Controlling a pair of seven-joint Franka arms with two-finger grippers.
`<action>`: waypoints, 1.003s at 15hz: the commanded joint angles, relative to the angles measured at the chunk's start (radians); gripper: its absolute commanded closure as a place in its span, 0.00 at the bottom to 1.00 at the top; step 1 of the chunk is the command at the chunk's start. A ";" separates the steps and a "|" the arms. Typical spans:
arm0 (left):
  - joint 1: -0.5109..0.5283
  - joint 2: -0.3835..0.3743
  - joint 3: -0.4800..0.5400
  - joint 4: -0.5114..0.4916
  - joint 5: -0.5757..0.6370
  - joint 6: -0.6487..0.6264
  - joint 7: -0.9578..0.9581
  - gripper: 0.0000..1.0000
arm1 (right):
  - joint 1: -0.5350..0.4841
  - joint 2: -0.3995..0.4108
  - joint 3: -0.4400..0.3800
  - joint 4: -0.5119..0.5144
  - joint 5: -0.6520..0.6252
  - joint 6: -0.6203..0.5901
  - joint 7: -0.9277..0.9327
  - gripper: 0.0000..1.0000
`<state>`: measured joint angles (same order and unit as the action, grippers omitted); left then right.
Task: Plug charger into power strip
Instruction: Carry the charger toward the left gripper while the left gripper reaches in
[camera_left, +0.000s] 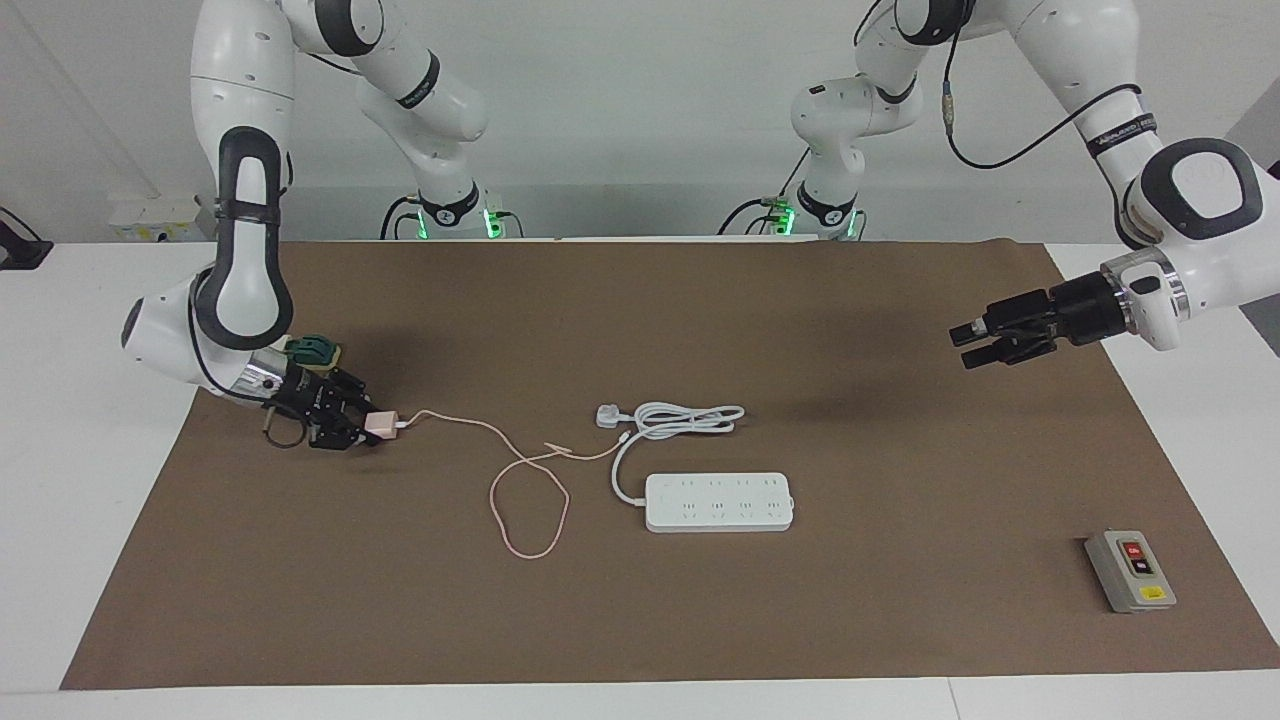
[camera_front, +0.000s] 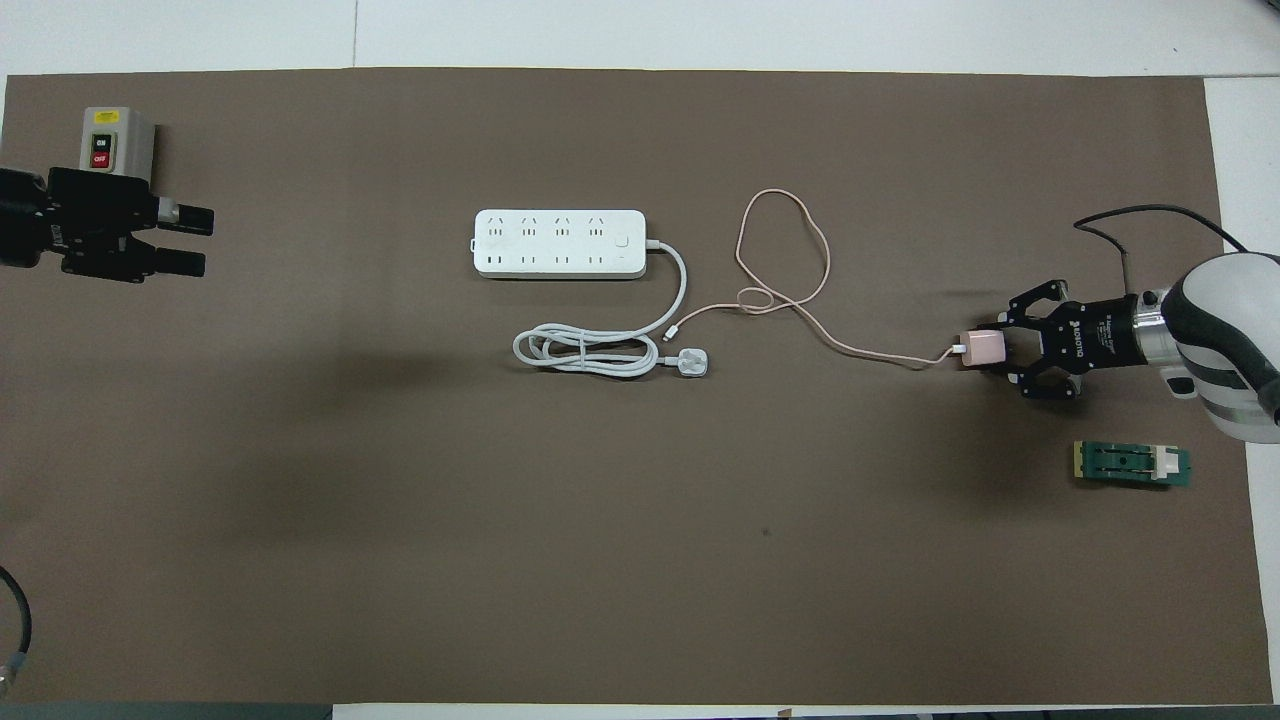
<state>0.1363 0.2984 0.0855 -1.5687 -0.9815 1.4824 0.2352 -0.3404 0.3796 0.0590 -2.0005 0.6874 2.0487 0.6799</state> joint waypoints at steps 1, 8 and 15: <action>0.020 0.046 -0.004 0.004 -0.104 -0.065 0.024 0.00 | 0.035 0.007 0.004 0.083 -0.002 -0.088 0.067 1.00; 0.029 0.094 -0.007 -0.004 -0.238 -0.076 0.197 0.00 | 0.201 -0.045 0.007 0.298 -0.048 -0.252 0.398 1.00; 0.006 0.122 -0.029 -0.092 -0.328 -0.111 0.486 0.00 | 0.383 -0.077 0.019 0.413 -0.028 -0.251 0.686 1.00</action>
<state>0.1491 0.4276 0.0720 -1.6069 -1.2770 1.3905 0.6721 0.0043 0.2994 0.0744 -1.6355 0.6649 1.8074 1.2878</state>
